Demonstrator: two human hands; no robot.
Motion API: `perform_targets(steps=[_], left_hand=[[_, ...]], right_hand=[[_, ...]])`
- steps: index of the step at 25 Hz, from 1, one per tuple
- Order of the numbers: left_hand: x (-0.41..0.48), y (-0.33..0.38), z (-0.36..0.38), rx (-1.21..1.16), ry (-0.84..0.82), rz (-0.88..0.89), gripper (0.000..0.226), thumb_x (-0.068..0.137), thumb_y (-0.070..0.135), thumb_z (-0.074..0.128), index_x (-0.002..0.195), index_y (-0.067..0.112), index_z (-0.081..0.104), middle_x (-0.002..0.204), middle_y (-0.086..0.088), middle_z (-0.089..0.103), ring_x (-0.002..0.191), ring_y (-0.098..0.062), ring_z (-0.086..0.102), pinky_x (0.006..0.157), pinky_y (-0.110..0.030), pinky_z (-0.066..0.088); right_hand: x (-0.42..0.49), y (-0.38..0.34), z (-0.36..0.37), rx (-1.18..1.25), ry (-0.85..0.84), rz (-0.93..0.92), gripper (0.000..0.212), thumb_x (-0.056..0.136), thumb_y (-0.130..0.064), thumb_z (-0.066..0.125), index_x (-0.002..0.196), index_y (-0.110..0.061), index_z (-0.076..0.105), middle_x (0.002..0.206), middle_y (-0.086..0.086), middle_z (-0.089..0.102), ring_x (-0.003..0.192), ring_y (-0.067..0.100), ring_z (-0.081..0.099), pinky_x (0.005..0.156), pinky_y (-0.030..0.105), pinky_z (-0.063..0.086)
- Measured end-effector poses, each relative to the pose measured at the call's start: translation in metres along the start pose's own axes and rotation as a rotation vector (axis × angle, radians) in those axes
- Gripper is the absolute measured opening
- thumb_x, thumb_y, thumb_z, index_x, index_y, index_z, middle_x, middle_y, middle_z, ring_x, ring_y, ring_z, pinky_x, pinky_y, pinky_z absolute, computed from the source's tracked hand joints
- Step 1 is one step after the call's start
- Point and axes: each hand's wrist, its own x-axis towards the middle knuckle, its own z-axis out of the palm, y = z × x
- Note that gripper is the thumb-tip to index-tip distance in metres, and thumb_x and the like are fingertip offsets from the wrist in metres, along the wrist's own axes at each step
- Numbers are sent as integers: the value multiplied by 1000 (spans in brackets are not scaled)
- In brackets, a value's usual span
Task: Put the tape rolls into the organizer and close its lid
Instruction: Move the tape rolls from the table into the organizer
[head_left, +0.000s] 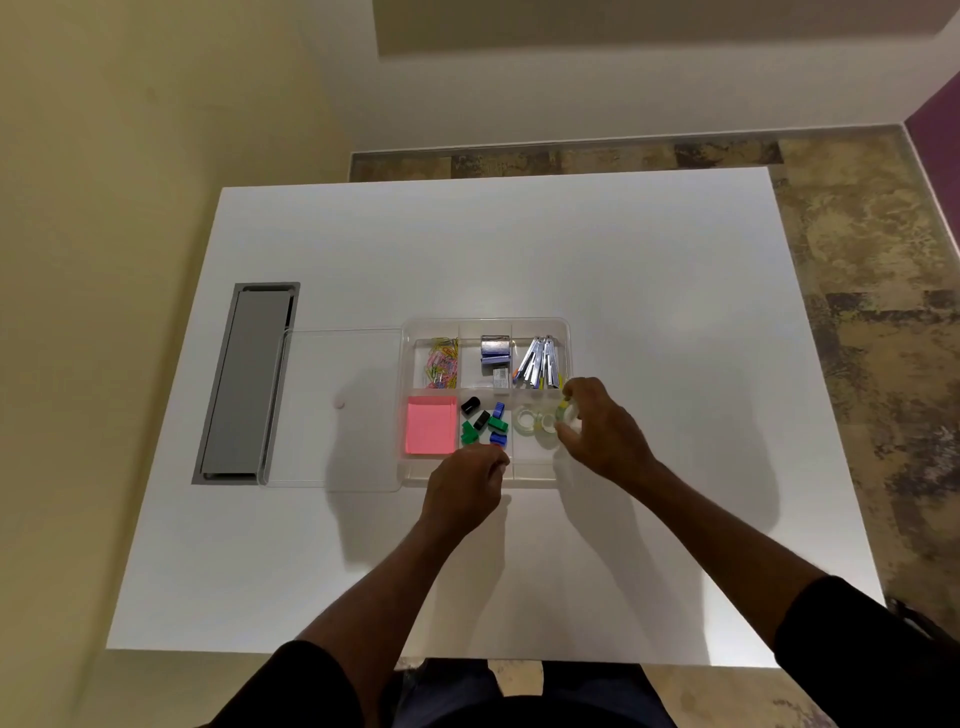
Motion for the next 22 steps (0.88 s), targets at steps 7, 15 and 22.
perform_targets(steps=[7, 15, 22], left_hand=[[-6, 2, -2, -6, 0, -42, 36, 105, 20, 62, 141, 19, 67, 124, -7, 78, 103, -23, 75, 87, -38, 62], [-9, 0, -3, -8, -7, -56, 38, 106, 19, 60, 143, 20, 66, 125, -7, 78, 102, -23, 75, 87, -43, 64], [-6, -1, 3, -3, -8, -55, 34, 105, 19, 63, 139, 18, 69, 128, -7, 77, 103, -21, 75, 89, -41, 65]], right_hand=[[-7, -13, 14, -324, -178, -24, 46, 96, -46, 73, 132, -20, 62, 128, 4, 68, 112, 23, 64, 81, 35, 59], [-9, -2, 13, -204, -151, -18, 34, 96, -22, 75, 129, -18, 69, 132, 3, 66, 118, 24, 63, 83, 38, 61], [-11, 1, 18, -261, -24, -62, 40, 96, -34, 76, 133, -19, 70, 156, 16, 54, 142, 36, 53, 110, 49, 50]])
